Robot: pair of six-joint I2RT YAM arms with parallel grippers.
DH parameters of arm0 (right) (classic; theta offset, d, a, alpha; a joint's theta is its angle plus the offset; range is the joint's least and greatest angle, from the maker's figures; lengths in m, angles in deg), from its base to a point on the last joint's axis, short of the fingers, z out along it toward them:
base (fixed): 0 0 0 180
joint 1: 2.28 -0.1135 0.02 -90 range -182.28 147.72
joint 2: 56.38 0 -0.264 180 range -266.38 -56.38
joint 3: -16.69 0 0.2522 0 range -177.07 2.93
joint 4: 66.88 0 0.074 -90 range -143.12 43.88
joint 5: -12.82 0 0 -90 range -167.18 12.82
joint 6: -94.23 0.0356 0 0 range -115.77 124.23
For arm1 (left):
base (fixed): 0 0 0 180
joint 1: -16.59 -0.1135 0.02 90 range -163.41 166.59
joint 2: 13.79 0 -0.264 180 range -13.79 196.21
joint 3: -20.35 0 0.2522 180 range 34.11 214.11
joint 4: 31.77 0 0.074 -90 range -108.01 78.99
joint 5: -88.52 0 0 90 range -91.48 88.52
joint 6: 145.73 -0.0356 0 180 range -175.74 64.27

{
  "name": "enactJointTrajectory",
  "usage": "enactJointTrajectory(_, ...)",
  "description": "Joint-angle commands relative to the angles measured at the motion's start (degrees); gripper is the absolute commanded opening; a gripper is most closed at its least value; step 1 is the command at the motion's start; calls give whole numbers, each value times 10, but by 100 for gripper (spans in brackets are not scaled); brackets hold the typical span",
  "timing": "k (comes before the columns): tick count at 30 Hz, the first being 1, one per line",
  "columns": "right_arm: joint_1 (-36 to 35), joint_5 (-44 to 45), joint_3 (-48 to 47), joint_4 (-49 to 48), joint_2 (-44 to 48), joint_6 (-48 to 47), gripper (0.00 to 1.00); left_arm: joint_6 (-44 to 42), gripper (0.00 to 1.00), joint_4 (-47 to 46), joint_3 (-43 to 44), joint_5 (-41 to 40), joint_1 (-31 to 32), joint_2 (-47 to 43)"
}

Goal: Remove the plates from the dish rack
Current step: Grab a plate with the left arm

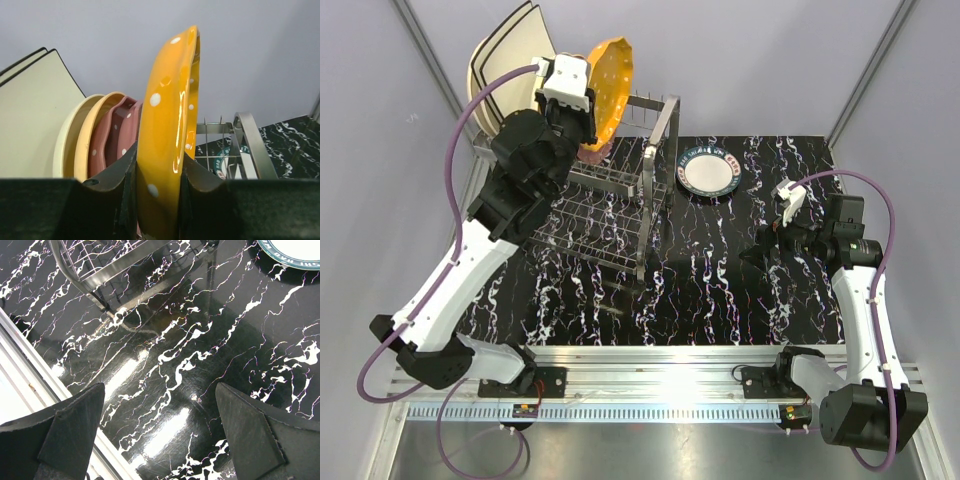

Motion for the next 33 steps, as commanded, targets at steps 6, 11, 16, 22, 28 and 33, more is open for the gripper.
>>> enactJointTrajectory(6,1,-9,-3,-9,6,-9,100,123,0,-88,49,48,-3,-59)
enactJointTrajectory(11,1,-10,-2,-10,5,-9,100,173,0,-78,51,67,-3,-81)
enactJointTrajectory(16,1,-12,-2,-10,5,-9,100,222,0,-66,52,88,-3,-101)
enactJointTrajectory(22,1,-12,-3,-10,4,-10,100,277,0,-60,34,125,-3,-134)
enactJointTrajectory(28,1,-10,-3,-10,10,-13,100,332,0,-36,18,163,-3,-167)
enactJointTrajectory(33,1,-9,-9,-8,18,-16,100,378,0,-24,-19,202,-3,-206)
